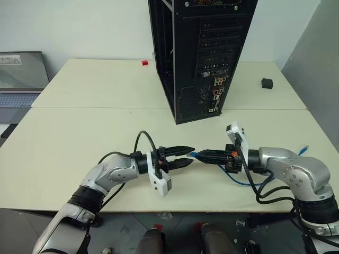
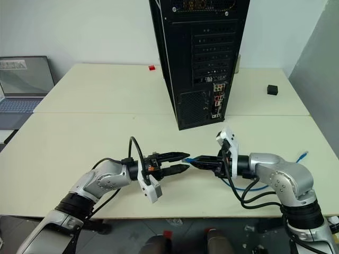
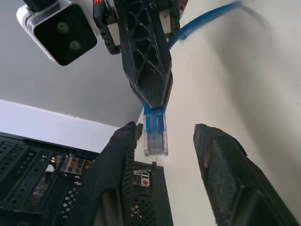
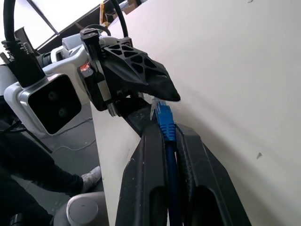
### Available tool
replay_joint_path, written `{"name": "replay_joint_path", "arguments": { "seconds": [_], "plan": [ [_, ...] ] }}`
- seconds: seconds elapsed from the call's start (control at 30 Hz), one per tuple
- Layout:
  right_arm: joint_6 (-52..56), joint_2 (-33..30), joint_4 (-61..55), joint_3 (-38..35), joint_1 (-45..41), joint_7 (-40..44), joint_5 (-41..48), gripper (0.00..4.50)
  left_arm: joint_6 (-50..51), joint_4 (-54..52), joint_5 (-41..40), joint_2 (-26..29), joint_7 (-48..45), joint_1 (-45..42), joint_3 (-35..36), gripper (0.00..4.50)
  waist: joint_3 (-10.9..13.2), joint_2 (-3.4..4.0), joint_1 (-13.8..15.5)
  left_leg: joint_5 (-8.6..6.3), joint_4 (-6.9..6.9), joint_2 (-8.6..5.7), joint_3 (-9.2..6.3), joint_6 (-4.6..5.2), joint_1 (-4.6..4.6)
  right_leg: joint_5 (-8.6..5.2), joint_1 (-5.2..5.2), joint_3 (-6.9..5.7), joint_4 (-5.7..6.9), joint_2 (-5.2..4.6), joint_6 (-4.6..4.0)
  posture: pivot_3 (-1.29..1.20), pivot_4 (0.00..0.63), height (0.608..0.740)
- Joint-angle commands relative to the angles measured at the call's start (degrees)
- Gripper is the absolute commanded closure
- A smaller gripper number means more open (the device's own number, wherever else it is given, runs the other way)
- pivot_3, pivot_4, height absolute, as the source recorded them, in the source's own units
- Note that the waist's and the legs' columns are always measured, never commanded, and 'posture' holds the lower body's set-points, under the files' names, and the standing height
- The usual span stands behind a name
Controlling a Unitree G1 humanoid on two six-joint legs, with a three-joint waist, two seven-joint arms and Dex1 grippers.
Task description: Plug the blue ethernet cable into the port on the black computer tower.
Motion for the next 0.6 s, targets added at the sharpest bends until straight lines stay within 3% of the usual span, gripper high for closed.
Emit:
{"name": "replay_joint_path", "arguments": {
  "seconds": [0.03, 0.17, 0.27, 0.47, 0.6],
  "plan": [
    [-0.52, -1.43, -1.57, -3.31, 0.8, 0.22, 1.79, 4.5, 0.23, 0.24, -3.7, 0.55, -1.1, -0.69, 0.0, 1.34, 0.0, 0.0, 0.01, 0.0, 0.0, 0.0, 0.0, 0.0, 0.0, 0.0, 0.0, -0.01, 0.0, 0.0, 0.0, 0.0, 0.15, 0.74],
    [-2.1, -2.28, -1.77, -7.65, 1.44, -1.76, 1.56, 4.5, 5.47, -0.28, -10.47, 0.15, -4.44, 0.51, 0.29, 0.5, 0.0, 0.0, 0.0, 0.0, 0.0, 0.0, -0.01, 0.0, -0.01, 0.0, 0.0, 0.0, 0.0, 0.0, 0.0, 0.0, 0.15, 0.74],
    [-5.34, -2.44, -1.57, -10.23, 1.18, -4.31, -0.89, 4.5, 17.81, -4.13, -20.48, -1.85, -9.7, 1.95, 0.73, 0.01, 0.0, 0.0, -0.02, 0.0, 0.0, 0.0, 0.01, 0.0, 0.0, 0.0, 0.0, 0.01, 0.01, 0.0, 0.0, 0.0, 0.15, 0.74],
    [-13.88, -0.74, -1.37, -10.67, 0.36, -11.96, -9.21, 4.5, 46.61, -17.32, -36.7, -6.2, -17.32, 3.89, 1.26, 0.01, 0.0, 0.0, -0.15, 0.0, 0.0, 0.01, -0.01, 0.0, -0.02, 0.0, -0.01, 0.0, 0.02, 0.02, 0.01, 0.0, 0.15, 0.74],
    [-18.49, 2.59, -1.49, -7.78, -0.2, -18.87, -16.28, 4.5, 66.06, -25.09, -41.4, -10.63, -13.8, 2.3, 2.86, 0.01, 0.0, 0.0, -0.17, 0.0, 0.02, 0.01, -0.02, 0.0, -0.04, -0.01, -0.01, 0.02, 0.02, 0.04, 0.01, 0.0, 0.15, 0.74]
  ]
}}
